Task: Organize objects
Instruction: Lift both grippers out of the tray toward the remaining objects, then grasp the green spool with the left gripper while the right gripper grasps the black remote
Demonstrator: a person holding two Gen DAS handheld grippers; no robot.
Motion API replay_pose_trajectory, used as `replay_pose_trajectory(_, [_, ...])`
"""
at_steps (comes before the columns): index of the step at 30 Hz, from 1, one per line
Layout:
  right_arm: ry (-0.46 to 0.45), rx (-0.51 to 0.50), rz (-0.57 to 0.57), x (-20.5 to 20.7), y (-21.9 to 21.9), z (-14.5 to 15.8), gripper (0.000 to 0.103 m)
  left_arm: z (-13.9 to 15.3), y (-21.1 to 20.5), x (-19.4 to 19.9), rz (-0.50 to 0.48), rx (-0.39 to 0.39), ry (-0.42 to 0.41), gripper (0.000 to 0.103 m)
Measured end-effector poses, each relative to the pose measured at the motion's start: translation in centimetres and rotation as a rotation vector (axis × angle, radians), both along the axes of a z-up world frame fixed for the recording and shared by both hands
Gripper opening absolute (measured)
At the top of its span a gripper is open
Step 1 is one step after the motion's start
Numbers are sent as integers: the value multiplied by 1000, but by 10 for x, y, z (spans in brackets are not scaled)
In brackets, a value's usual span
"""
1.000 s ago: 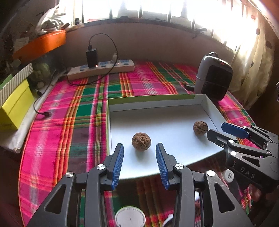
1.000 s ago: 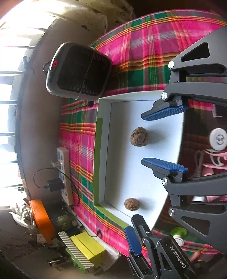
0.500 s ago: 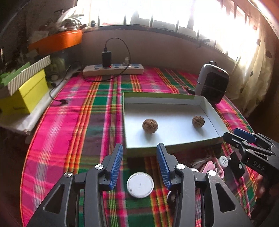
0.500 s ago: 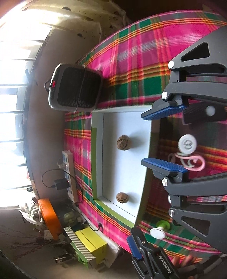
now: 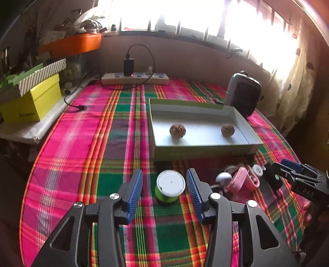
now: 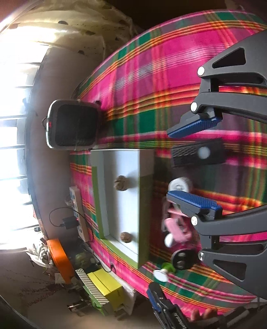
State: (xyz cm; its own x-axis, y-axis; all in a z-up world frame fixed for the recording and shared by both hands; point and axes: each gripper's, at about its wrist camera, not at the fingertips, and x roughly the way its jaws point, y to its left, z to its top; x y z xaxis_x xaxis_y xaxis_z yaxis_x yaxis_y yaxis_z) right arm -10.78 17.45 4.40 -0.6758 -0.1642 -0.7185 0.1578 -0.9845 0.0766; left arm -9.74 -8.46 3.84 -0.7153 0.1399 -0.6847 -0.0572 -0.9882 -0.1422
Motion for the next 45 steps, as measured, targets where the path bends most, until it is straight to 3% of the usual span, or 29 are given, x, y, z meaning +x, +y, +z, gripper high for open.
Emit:
replay_pose_trajectory(15, [-55, 15, -17, 14, 16, -23, 58, -18, -3, 13, 2, 9, -43, 43])
replay_pose_trajectory(45, [-89, 95, -24, -14, 7, -32, 64, -34, 10, -25, -40, -28, -94, 43])
